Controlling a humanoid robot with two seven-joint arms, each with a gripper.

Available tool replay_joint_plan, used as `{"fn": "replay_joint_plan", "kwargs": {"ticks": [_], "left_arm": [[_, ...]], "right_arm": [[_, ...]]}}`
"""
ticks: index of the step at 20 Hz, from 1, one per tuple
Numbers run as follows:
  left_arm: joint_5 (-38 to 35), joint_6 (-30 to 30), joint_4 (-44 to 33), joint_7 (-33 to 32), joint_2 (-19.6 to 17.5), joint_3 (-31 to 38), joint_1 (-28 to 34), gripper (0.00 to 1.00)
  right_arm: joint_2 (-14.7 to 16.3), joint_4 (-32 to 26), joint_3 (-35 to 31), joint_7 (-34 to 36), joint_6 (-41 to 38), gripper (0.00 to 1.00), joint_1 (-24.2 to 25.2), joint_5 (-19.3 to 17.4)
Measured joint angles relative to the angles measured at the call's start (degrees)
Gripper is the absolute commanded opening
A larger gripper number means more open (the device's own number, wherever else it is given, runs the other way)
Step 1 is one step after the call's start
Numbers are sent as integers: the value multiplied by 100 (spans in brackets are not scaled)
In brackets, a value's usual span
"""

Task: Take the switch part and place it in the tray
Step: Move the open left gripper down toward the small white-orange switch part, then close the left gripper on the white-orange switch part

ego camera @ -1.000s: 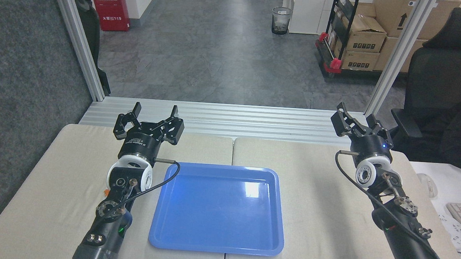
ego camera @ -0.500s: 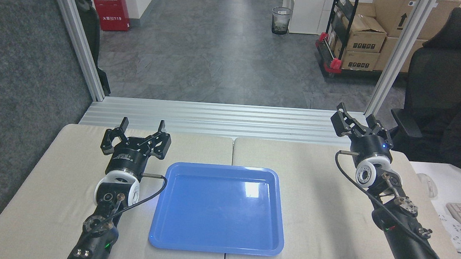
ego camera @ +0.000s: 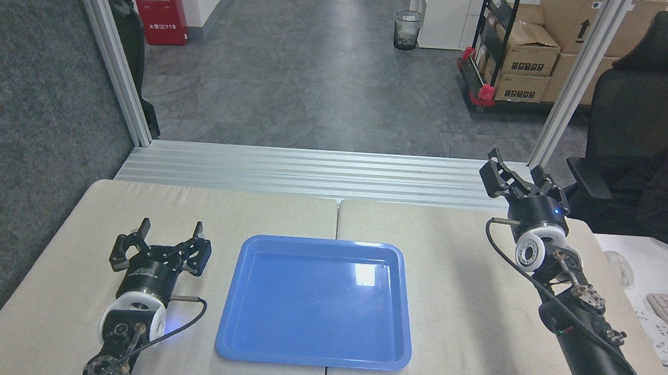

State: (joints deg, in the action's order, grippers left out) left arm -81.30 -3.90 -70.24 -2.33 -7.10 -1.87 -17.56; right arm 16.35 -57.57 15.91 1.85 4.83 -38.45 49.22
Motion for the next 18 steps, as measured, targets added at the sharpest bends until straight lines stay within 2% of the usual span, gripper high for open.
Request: {"fn": "replay_joint_plan", "kwargs": {"ticks": [18], "left_arm": [[-81,-4,699,69,-253,-122,253,100]], "right_arm": [[0,0,0,0,0,99,-2,0]]}}
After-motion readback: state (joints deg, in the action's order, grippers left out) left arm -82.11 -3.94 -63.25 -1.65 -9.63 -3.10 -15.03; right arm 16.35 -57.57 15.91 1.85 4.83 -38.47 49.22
